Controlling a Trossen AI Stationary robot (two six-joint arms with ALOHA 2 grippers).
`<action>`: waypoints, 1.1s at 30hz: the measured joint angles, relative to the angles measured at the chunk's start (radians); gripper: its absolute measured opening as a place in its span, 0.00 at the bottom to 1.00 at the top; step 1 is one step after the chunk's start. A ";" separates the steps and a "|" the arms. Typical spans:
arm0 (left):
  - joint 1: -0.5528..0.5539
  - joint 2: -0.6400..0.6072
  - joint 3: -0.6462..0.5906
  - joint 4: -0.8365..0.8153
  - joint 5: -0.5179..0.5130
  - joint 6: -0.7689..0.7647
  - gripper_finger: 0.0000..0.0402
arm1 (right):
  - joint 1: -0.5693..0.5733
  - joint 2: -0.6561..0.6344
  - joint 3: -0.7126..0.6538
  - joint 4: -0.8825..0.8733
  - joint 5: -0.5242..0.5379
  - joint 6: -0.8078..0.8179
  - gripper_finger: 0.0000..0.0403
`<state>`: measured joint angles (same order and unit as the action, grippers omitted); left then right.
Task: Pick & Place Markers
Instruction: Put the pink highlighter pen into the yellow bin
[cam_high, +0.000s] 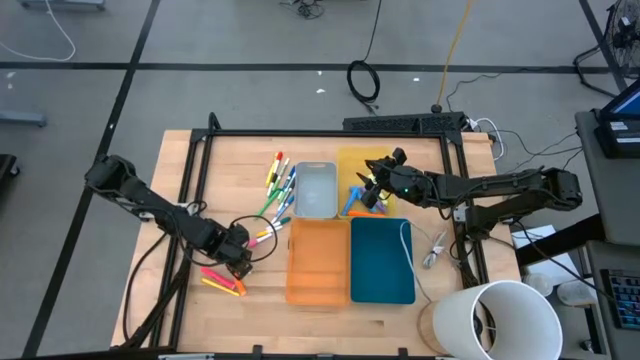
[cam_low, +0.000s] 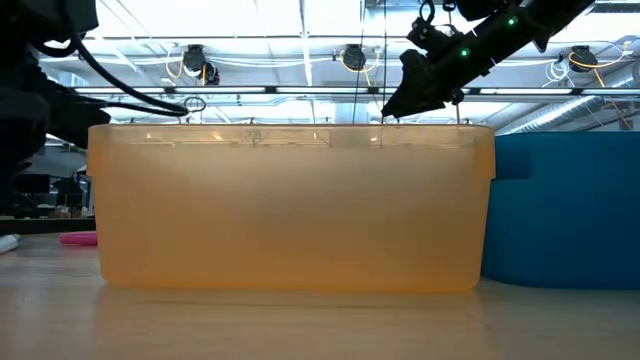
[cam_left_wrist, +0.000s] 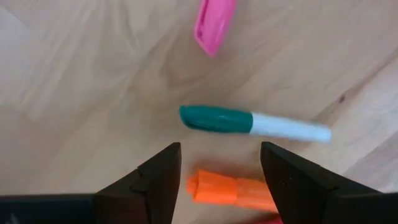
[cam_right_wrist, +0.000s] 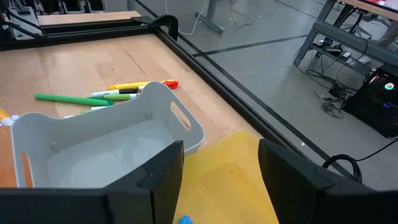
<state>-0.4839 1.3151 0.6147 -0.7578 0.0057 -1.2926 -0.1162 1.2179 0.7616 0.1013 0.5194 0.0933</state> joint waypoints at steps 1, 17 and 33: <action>0.000 0.000 0.000 -0.001 -0.014 0.001 0.56 | 0.000 0.000 0.000 0.000 0.000 0.000 0.49; 0.060 -0.009 0.010 -0.022 0.346 0.480 0.56 | 0.000 0.000 0.000 0.000 0.000 -0.005 0.47; -0.178 0.004 0.157 -0.054 0.310 0.378 0.56 | 0.000 0.000 0.000 -0.001 0.000 -0.027 0.48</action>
<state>-0.6615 1.3188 0.7719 -0.8116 0.3156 -0.9150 -0.1162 1.2179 0.7616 0.1004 0.5190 0.0662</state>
